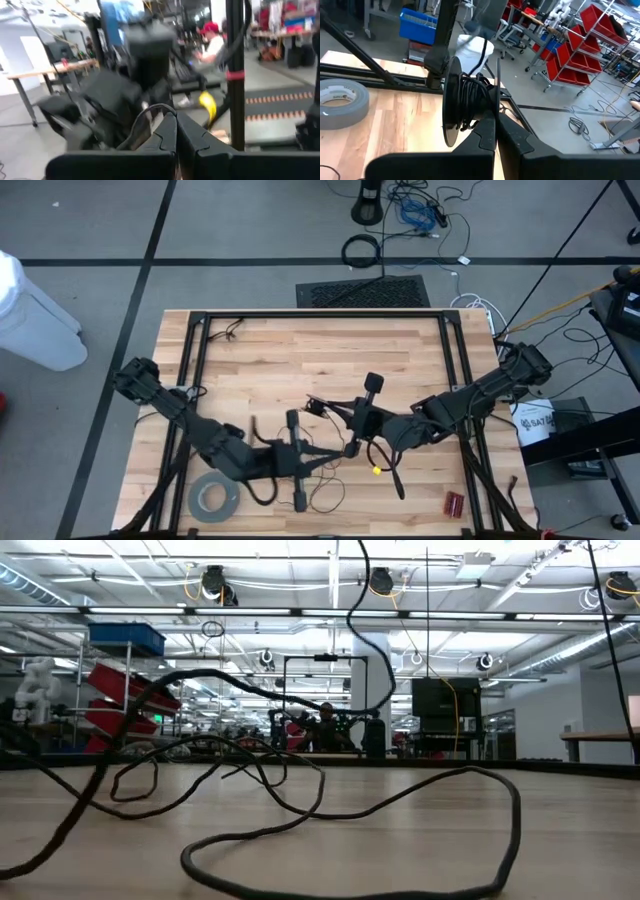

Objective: Coil cords
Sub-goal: Coil the black wire onto the spool

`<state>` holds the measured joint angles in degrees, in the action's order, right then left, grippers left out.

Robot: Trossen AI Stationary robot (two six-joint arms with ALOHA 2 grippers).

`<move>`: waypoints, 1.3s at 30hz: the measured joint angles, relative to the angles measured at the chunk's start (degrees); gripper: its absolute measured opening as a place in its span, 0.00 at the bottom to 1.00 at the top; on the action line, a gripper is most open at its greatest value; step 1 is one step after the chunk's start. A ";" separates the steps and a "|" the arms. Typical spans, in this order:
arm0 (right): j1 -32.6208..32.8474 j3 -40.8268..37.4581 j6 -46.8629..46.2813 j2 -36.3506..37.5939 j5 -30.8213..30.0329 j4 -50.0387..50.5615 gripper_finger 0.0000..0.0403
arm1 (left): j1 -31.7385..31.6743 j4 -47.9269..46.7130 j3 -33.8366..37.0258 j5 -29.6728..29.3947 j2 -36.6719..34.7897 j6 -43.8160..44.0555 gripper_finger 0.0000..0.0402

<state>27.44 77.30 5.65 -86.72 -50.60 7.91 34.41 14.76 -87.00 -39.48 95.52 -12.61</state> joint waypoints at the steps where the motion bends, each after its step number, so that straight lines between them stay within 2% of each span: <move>1: 0.00 0.00 0.06 0.14 0.05 0.06 0.00 | -0.18 -1.19 0.00 0.38 0.41 0.41 0.00; 9: 0.56 -0.02 -0.13 2.19 2.94 0.02 0.00 | -0.65 -12.97 0.00 0.45 2.56 3.75 0.00; 24: 1.93 -0.06 -2.05 4.74 5.25 -0.01 0.00 | -3.58 -19.68 0.04 0.43 4.51 8.30 0.00; 39: 6.64 -0.05 -2.24 7.65 5.75 0.10 0.00 | -0.20 -32.42 0.07 -0.01 5.26 19.47 0.00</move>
<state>34.08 77.24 3.41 -79.07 -44.85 8.01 34.21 -17.66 -86.94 -39.48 100.78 6.86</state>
